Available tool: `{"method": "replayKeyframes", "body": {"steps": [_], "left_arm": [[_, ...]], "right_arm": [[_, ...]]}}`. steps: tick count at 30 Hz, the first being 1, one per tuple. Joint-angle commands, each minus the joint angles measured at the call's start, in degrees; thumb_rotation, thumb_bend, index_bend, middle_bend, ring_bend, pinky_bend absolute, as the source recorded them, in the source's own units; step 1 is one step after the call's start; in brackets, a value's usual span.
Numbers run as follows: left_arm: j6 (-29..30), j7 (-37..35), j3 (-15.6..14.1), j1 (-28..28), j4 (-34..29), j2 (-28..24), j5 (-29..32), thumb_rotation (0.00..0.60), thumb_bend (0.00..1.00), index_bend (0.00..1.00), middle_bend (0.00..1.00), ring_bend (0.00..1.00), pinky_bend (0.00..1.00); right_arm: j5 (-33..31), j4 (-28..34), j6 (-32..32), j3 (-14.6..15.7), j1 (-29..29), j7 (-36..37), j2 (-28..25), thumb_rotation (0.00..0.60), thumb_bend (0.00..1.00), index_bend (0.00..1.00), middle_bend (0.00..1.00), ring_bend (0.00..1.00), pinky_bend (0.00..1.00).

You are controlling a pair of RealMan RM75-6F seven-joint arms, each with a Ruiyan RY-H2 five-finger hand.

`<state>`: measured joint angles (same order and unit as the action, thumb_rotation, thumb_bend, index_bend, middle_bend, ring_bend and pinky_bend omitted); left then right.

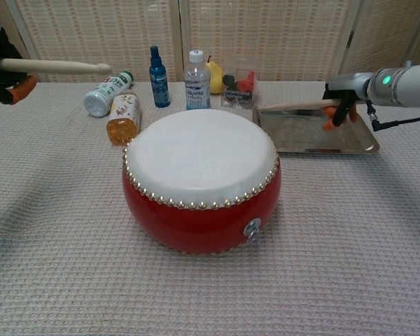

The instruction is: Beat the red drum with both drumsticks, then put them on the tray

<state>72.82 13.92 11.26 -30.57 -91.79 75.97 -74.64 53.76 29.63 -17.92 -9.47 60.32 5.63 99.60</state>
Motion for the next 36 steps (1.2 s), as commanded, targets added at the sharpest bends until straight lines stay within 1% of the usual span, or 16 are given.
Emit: {"method": "replayKeyframes", "body": {"steps": [1,2,4,7,9,12,14,17,20,23,26,27,29,30,33,36], "left_arm": [[-0.1,-0.2,0.0,0.1,0.1,0.0,0.1,0.6,0.55,1.0,1.0,1.0,1.0],[-0.2,-0.3,0.0,0.1,0.2,0.0,0.1,0.6,0.55,1.0,1.0,1.0,1.0],[-0.2,-0.5,0.1,0.2,0.3,-0.1,0.1,0.6,0.55,1.0,1.0,1.0,1.0],[-0.1,-1.0,0.1,0.3,0.4,-0.1,0.1,0.6,0.55,1.0,1.0,1.0,1.0],[0.0,-1.2,0.2,0.4,0.5,-0.2,0.0,0.6,0.55,1.0,1.0,1.0,1.0],[0.1,-1.5,0.2,0.6,0.6,-0.3,-0.1,0.6,0.55,1.0,1.0,1.0,1.0],[0.2,-1.7,0.2,0.7,0.7,-0.3,-0.1,0.6,0.55,1.0,1.0,1.0,1.0],[0.4,-1.9,0.3,0.8,0.8,-0.4,-0.3,0.6,0.55,1.0,1.0,1.0,1.0],[0.5,-2.0,0.4,0.8,0.7,-0.5,-0.5,0.6,0.55,1.0,1.0,1.0,1.0],[0.8,-2.2,0.5,0.8,0.4,-0.7,-1.0,0.6,0.55,1.0,1.0,1.0,1.0],[1.0,-2.4,0.5,0.8,-0.3,-1.1,-1.8,0.6,0.55,1.0,1.0,1.0,1.0],[1.1,-2.5,0.4,0.8,-0.6,-1.2,-2.2,0.6,0.55,1.0,1.0,1.0,1.0],[1.2,-2.7,0.4,0.7,-1.4,-1.4,-2.9,0.6,0.55,1.0,1.0,1.0,1.0],[1.2,-2.9,0.3,0.6,-1.8,-1.5,-3.3,0.6,0.55,1.0,1.0,1.0,1.0],[1.4,-2.1,0.2,0.3,-2.9,-1.4,-4.5,0.6,0.55,1.0,1.0,1.0,1.0],[0.6,-0.2,0.3,-0.8,-3.7,-0.9,-5.2,0.6,0.55,1.0,1.0,1.0,1.0]], "right_arm": [[2.8,-4.0,2.2,-1.1,0.8,1.8,3.0,0.6,0.21,0.66,0.49,0.37,0.45],[3.4,-4.7,2.3,-1.2,0.8,2.0,3.5,0.6,0.2,0.63,0.47,0.35,0.43],[4.5,-6.0,2.5,-1.5,1.0,2.7,4.3,0.6,0.18,0.52,0.42,0.28,0.38],[6.0,-7.3,2.8,-2.1,1.1,3.8,5.1,0.6,0.16,0.42,0.36,0.22,0.34],[7.0,-8.1,2.7,-2.3,1.2,4.3,5.5,0.6,0.15,0.36,0.33,0.19,0.32],[8.3,-8.6,2.4,-2.8,1.2,5.3,5.5,0.6,0.15,0.34,0.31,0.16,0.3],[9.0,-8.4,2.1,-3.0,1.1,5.8,5.3,0.6,0.15,0.33,0.3,0.15,0.29],[10.4,-7.5,1.5,-3.1,0.9,6.3,4.4,0.6,0.15,0.33,0.3,0.15,0.29],[12.1,-5.1,-0.2,-3.0,0.5,6.7,2.7,0.6,0.15,0.32,0.3,0.14,0.29],[14.5,1.0,-4.2,-2.9,-0.7,7.6,-0.9,0.6,0.15,0.32,0.3,0.14,0.29],[16.5,10.6,-8.0,-2.8,-2.7,8.6,-6.9,0.6,0.15,0.32,0.3,0.14,0.29],[16.9,14.8,-9.4,-2.9,-3.6,8.5,-9.8,0.6,0.15,0.32,0.3,0.14,0.29],[17.0,21.4,-11.8,-3.2,-5.2,8.0,-14.3,0.6,0.15,0.32,0.3,0.14,0.29],[16.7,25.9,-13.2,-3.4,-6.4,7.4,-17.4,0.6,0.15,0.32,0.3,0.14,0.29],[14.9,36.3,-16.4,-4.1,-9.3,5.6,-24.6,0.6,0.15,0.32,0.3,0.14,0.29],[11.6,45.0,-18.0,-4.7,-11.4,3.6,-30.7,0.6,0.15,0.32,0.3,0.14,0.29]]}}
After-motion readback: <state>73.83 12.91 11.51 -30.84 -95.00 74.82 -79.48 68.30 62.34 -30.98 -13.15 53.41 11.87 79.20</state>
